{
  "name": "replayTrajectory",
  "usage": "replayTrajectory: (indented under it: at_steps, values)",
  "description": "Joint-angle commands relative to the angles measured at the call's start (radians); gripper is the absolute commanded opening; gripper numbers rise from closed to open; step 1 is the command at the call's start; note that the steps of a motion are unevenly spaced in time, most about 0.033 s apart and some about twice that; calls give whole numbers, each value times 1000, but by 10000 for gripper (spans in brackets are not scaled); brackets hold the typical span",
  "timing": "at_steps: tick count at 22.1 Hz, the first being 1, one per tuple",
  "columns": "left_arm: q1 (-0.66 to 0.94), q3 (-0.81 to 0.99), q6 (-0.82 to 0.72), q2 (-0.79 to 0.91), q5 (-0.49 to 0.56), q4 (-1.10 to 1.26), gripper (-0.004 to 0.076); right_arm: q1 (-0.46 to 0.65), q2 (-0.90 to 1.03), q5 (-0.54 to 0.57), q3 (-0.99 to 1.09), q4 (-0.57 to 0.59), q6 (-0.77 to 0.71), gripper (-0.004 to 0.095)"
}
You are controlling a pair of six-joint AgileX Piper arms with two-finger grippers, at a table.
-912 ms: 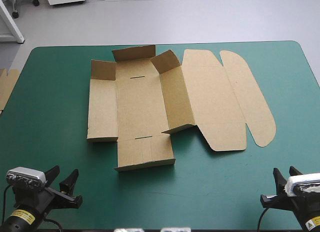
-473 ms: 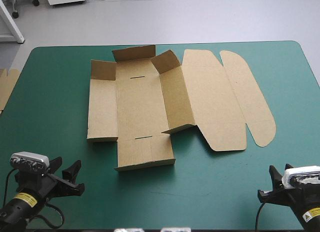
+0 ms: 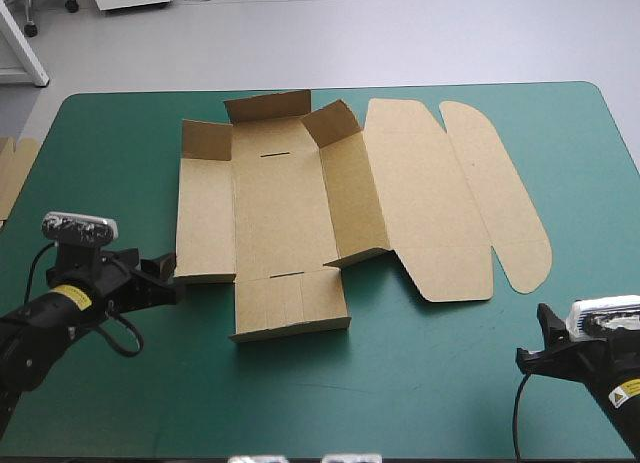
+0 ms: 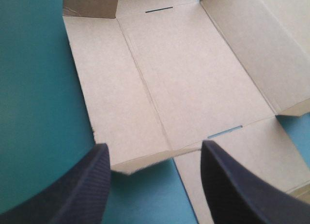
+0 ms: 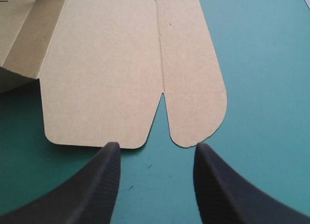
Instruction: Fold the box
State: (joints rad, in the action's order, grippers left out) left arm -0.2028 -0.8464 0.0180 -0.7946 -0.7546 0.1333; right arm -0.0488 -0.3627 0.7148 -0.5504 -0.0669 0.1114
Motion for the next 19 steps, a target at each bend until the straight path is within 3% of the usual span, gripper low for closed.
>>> replayTrajectory:
  at_steps: [1, 11, 15, 19]
  values:
    - [2, -100, -18, -101, 69, 65, 400, 7, -66, -123, -41, -4, -21, 451]
    - [37, -329, 9, -424, 48, 86, 400, 7, -252, -129, -71, -49, -41, 473]
    - [278, -385, 89, -499, -19, 181, 400, 7, -323, -118, -139, -49, -41, 498]
    - [543, -385, 375, -638, -239, 592, 400, 7, -376, -105, -182, -51, -32, 502]
